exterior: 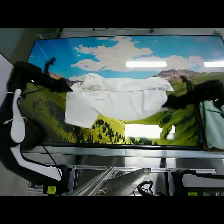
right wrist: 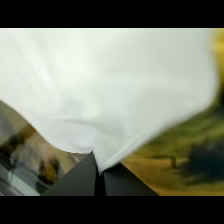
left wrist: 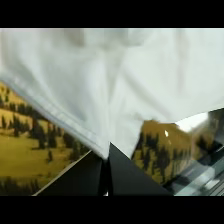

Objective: Fold the shirts.

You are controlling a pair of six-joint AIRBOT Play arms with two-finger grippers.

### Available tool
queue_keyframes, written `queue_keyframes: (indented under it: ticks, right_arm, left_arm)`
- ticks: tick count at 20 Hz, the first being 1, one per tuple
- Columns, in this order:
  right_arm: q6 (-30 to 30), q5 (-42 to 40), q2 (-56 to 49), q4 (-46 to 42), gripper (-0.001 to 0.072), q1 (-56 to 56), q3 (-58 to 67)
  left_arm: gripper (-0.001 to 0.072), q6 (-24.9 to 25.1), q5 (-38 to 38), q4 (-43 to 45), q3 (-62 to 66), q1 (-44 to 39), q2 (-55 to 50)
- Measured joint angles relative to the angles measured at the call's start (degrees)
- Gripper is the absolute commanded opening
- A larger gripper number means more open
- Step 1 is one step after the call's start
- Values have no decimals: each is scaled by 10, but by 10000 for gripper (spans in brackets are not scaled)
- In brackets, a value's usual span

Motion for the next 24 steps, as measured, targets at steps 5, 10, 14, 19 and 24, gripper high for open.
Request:
queue_keyframes:
  ticks: [5,10,14,19,24]
  right_arm:
    - [-5,47,214,36,20,-33,260]
    - [-9,183,395,-30,21,-66,430]
    - [-9,234,463,-92,21,-73,464]
    - [3,173,424,-97,21,-75,450]
    - [7,130,331,-40,21,-61,300]
  left_arm:
    - [14,-53,-87,-44,126,0,246]
    - [13,-130,-270,3,219,33,494]
    - [14,-176,-316,77,257,70,587]
    - [14,-198,-232,71,250,82,547]
    - [14,-160,-185,4,107,2,432]
